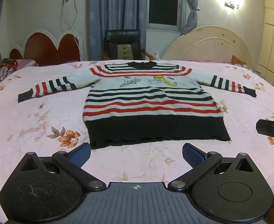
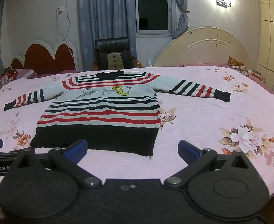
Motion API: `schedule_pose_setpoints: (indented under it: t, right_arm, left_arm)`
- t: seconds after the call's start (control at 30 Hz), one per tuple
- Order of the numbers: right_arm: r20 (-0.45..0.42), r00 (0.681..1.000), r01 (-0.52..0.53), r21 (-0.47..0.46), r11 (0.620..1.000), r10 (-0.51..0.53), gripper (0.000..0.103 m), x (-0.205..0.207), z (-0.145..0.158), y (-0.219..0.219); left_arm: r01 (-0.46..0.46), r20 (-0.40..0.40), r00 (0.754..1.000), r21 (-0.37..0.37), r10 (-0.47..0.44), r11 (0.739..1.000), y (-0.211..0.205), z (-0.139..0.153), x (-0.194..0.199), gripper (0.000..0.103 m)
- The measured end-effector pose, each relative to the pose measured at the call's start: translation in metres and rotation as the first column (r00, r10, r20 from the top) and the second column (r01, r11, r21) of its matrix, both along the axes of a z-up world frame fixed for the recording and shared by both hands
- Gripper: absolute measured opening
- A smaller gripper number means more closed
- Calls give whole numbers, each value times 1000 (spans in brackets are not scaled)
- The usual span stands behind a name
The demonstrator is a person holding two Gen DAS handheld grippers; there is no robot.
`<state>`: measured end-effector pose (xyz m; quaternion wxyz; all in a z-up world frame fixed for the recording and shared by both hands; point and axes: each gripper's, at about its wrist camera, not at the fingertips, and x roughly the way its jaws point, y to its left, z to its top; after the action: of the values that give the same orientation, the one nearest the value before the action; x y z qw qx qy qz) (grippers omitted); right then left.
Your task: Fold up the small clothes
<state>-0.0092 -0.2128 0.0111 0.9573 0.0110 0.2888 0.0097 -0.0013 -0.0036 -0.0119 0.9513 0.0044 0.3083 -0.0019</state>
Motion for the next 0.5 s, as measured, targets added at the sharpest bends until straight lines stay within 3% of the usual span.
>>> schedule_pose_setpoints:
  t: [0.5]
  right_arm:
    - [-1,1000,0,1,1000,0,102,0,-1,0]
  left_arm:
    - [5,0,1000,4,-5,1000,-1,1,1,103]
